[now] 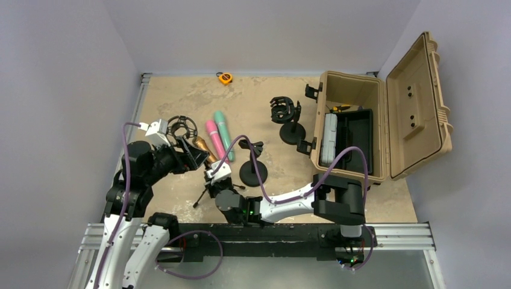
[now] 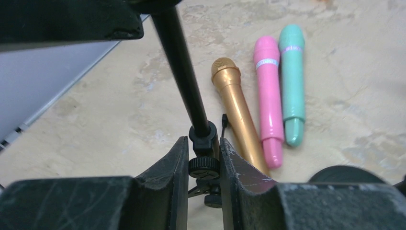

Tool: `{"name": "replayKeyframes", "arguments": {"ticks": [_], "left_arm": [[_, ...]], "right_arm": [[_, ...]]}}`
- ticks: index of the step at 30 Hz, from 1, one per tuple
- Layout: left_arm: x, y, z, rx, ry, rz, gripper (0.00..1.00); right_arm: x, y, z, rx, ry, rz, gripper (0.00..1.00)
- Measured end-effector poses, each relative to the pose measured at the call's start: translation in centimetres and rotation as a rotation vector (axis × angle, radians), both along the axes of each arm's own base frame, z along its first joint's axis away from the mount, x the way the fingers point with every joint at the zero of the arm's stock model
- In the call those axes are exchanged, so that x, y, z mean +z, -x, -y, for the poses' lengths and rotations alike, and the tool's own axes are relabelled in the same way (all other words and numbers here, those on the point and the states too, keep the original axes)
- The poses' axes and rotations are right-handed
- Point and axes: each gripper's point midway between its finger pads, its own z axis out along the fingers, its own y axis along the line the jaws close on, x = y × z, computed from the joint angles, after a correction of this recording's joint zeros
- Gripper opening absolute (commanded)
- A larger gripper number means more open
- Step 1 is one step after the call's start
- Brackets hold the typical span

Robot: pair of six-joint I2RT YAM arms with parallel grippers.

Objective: Remove the microphone from the stand

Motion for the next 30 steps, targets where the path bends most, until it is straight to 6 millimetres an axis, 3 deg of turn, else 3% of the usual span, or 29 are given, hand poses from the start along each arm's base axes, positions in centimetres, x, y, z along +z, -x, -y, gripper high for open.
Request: {"name": "replayKeyframes", "arguments": {"ticks": [3, 4, 8, 12, 23, 30], "left_arm": [[0.1, 0.1, 0.1, 0.000, 0.007, 0.000, 0.91], [0.1, 0.1, 0.0, 0.004, 0.006, 0.001, 0.92], [0.1, 0.2, -0.4, 0.026, -0.006, -0.002, 0.94], [0.2, 0.1, -0.8, 0.048, -0.014, 0.001, 0.95], [0.6, 0.6, 0.1, -0.008, 0.011, 0.007, 1.00], [1.7, 1.2, 0.7, -0.049, 0.032, 0.030, 1.00]], "right_arm": [[0.3, 0.2, 0.7, 0.034, 0.056, 0.062, 0.02], [0.4, 0.2, 0.8, 0.045, 0.068, 0.076, 0.08], [0.7, 0.5, 0.5, 0.096, 0.084, 0.090, 0.51], [1.0, 1.2, 0.5, 0.159, 0.053, 0.061, 0.67], [3.4, 4.7, 0.4, 0.376, -0.263, -0.131, 0.77], [4.4, 3.1, 0.7, 0.375, -0.422, -0.239, 0.71]]}}
